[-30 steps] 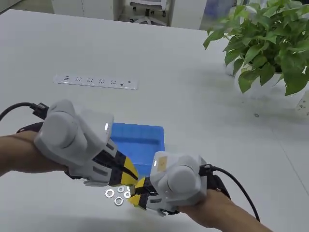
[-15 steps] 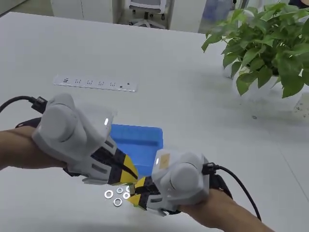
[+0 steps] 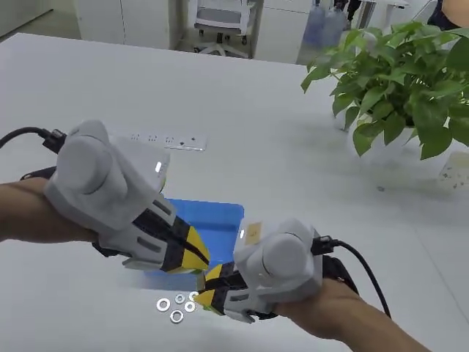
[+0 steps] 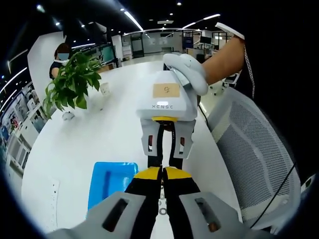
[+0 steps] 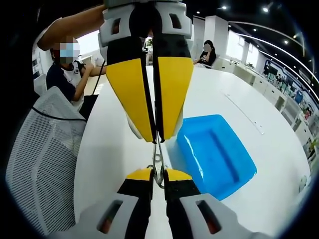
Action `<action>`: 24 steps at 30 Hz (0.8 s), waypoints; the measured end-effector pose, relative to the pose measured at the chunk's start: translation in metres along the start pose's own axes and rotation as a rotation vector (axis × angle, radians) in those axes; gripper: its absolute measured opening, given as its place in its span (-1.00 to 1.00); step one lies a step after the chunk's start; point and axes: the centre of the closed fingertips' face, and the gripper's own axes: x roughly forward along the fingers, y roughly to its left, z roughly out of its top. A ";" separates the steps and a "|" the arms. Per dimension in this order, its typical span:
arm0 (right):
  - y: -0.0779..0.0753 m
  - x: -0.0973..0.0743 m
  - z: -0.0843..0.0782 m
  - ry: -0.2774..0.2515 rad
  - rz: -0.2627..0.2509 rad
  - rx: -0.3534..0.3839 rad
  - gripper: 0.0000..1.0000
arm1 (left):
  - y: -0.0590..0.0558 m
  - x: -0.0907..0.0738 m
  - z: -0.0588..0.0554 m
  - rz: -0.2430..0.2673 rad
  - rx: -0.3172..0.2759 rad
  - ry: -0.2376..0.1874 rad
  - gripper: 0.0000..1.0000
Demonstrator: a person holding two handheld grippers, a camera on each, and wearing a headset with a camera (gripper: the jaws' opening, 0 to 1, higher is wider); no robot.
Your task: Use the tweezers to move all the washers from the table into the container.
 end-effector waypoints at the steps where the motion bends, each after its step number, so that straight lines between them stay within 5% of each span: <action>1: -0.001 -0.001 0.002 -0.002 -0.002 -0.002 -0.81 | 0.001 -0.001 0.001 0.001 -0.001 0.000 -0.89; 24: -0.046 -0.014 0.026 -0.007 -0.064 -0.033 -0.81 | 0.041 -0.018 0.019 0.032 0.048 -0.006 -0.89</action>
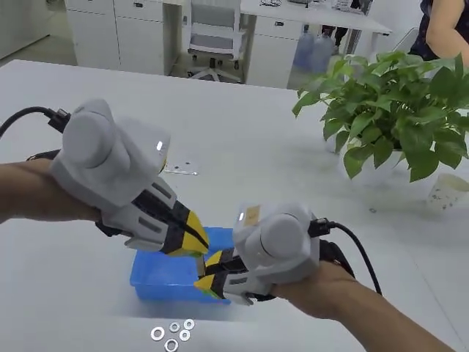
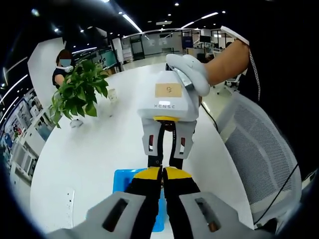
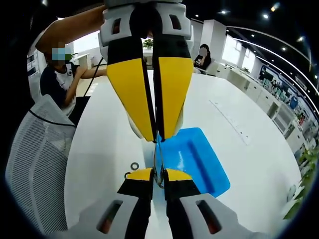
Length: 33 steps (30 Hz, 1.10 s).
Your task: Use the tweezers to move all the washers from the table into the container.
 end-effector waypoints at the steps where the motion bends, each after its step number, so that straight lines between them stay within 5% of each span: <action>1: -0.003 0.000 0.000 0.002 -0.001 -0.003 -0.81 | 0.002 0.000 0.000 0.001 0.002 0.001 -0.89; 11: -0.032 0.006 0.003 -0.010 -0.020 -0.016 -0.81 | 0.031 0.000 -0.004 0.026 -0.003 0.005 -0.89; 33: -0.057 0.034 -0.021 0.006 -0.007 0.015 -0.81 | 0.057 0.022 -0.034 0.036 -0.044 0.031 -0.89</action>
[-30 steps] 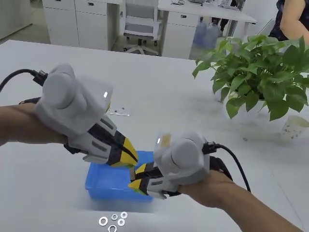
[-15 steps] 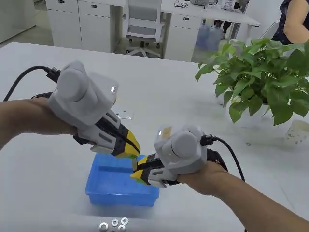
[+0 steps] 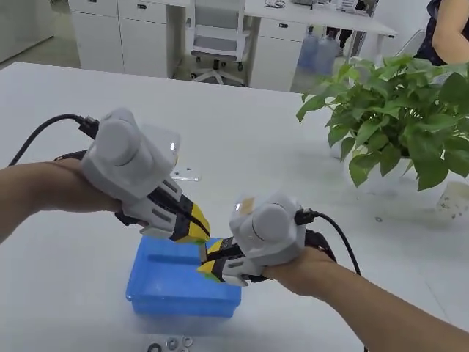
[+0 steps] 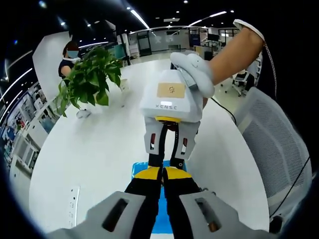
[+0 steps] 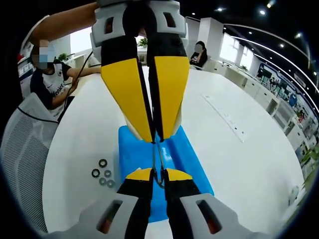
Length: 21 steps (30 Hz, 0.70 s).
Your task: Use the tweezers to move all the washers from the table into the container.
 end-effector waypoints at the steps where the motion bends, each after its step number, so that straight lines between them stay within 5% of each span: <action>1: -0.001 0.001 -0.001 -0.001 0.001 0.003 -0.81 | 0.001 0.001 -0.001 0.000 0.000 0.001 -0.89; 21: -0.003 0.020 -0.017 0.022 0.040 0.023 -0.80 | 0.006 0.017 -0.020 -0.021 -0.039 0.012 -0.89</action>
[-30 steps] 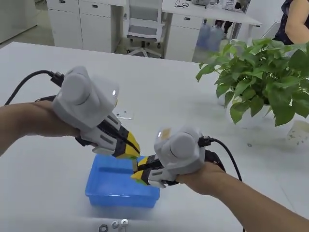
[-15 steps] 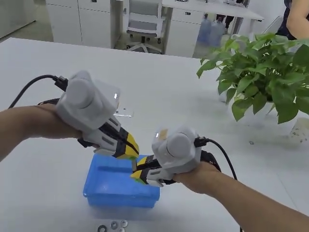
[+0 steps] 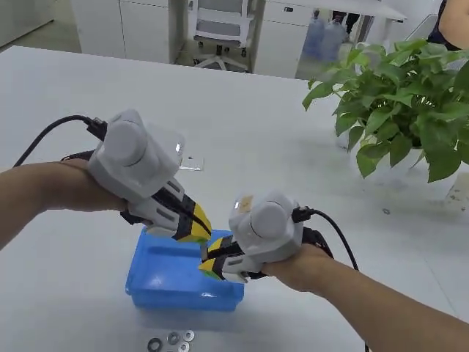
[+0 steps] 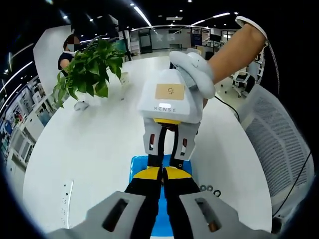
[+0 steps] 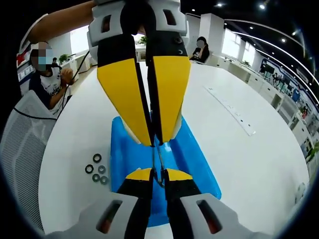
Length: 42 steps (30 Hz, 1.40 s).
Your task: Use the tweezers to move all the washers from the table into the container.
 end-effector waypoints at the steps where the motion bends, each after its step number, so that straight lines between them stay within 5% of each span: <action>1: 0.000 0.001 -0.001 0.001 0.002 0.000 -0.80 | 0.000 0.001 -0.001 0.000 -0.002 0.000 -0.89; 25: 0.003 0.009 -0.010 0.024 0.020 0.010 -0.78 | -0.003 0.008 -0.008 -0.006 -0.018 0.003 -0.89; 42: 0.007 -0.006 0.004 -0.002 0.001 -0.006 -0.77 | -0.006 -0.005 0.006 0.000 -0.003 -0.009 -0.89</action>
